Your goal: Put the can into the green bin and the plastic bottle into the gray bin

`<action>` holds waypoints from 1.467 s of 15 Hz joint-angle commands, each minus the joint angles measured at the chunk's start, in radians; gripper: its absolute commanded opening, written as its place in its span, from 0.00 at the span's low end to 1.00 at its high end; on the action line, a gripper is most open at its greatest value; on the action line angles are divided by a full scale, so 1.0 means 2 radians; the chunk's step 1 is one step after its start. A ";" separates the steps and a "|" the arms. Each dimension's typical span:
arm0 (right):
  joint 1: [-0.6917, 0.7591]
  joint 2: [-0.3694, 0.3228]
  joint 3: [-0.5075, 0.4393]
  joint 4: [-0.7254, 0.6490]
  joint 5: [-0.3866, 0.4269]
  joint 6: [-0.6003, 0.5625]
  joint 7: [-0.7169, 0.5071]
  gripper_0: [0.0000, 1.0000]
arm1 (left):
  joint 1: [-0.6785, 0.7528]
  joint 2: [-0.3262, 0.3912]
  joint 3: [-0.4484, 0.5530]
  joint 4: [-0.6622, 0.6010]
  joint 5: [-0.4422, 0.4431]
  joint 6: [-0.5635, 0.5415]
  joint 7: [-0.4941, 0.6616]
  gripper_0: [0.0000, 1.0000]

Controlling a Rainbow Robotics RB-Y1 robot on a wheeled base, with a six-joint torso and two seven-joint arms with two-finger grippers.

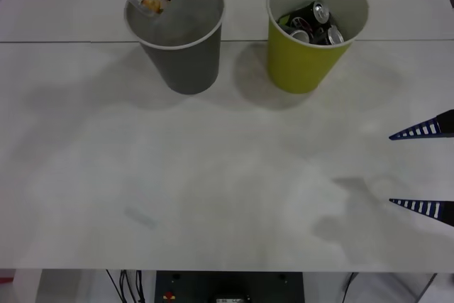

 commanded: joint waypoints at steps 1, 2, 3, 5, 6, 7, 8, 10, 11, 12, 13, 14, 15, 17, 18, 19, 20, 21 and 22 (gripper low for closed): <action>0.000 0.000 0.000 0.000 0.000 0.000 0.000 1.00 | -0.002 -0.006 0.000 0.001 0.001 -0.001 0.000 0.04; 0.000 0.000 0.000 0.000 0.000 0.000 0.000 1.00 | -0.002 -0.007 0.000 0.001 0.001 -0.001 -0.003 0.22; 0.000 0.000 0.000 0.000 0.000 0.000 0.000 1.00 | -0.002 -0.009 0.000 0.001 0.003 -0.001 -0.005 0.67; 0.000 0.000 0.000 0.000 0.000 0.000 0.000 1.00 | -0.003 -0.012 0.000 0.001 0.009 -0.001 -0.009 1.00; 0.000 0.000 0.000 0.000 0.000 0.000 0.000 1.00 | -0.003 -0.012 -0.001 0.001 0.011 -0.005 -0.011 1.00; 0.000 0.000 0.000 0.000 0.000 0.000 0.000 1.00 | -0.004 -0.012 0.000 0.000 0.013 -0.010 -0.012 1.00; 0.000 0.000 0.000 0.000 0.000 0.000 0.000 1.00 | -0.006 -0.010 0.000 -0.004 0.015 -0.020 -0.015 1.00; 0.000 0.000 0.000 0.000 0.000 0.000 0.000 1.00 | -0.006 0.000 0.000 -0.019 0.023 -0.040 -0.018 1.00; 0.000 0.000 0.000 0.000 0.000 0.000 0.000 1.00 | -0.006 0.012 0.000 -0.024 0.045 -0.050 -0.022 1.00; 0.000 0.000 0.000 0.000 0.000 0.000 0.000 1.00 | -0.003 0.025 0.000 -0.030 0.065 -0.056 -0.027 1.00; 0.000 0.000 0.000 0.000 0.000 0.000 0.000 1.00 | 0.001 0.037 0.000 -0.038 0.082 -0.057 -0.031 1.00; 0.000 0.000 0.000 0.000 0.000 0.000 0.000 1.00 | 0.010 0.056 0.000 -0.051 0.105 -0.061 -0.037 1.00; 0.000 0.000 0.000 0.000 0.000 0.000 0.000 1.00 | 0.019 0.070 0.000 -0.064 0.122 -0.064 -0.054 1.00; 0.000 0.000 0.000 0.000 0.000 0.000 0.000 1.00 | 0.036 0.107 0.000 -0.080 0.168 -0.066 -0.085 1.00; 0.000 0.000 0.000 0.000 0.000 0.000 0.000 1.00 | 0.046 0.128 0.000 -0.081 0.189 -0.068 -0.104 1.00; 0.000 0.000 0.000 0.000 0.000 0.000 0.000 1.00 | 0.053 0.142 0.000 -0.081 0.197 -0.068 -0.122 1.00; 0.000 0.000 0.000 0.000 0.000 0.000 0.000 1.00 | 0.062 0.159 0.000 -0.083 0.204 -0.068 -0.138 1.00; 0.000 0.000 0.000 0.000 0.000 0.000 0.000 1.00 | 0.076 0.180 0.000 -0.091 0.212 -0.068 -0.160 1.00; 0.000 0.000 0.000 0.000 0.000 0.000 0.000 1.00 | 0.089 0.200 0.000 -0.099 0.220 -0.068 -0.176 1.00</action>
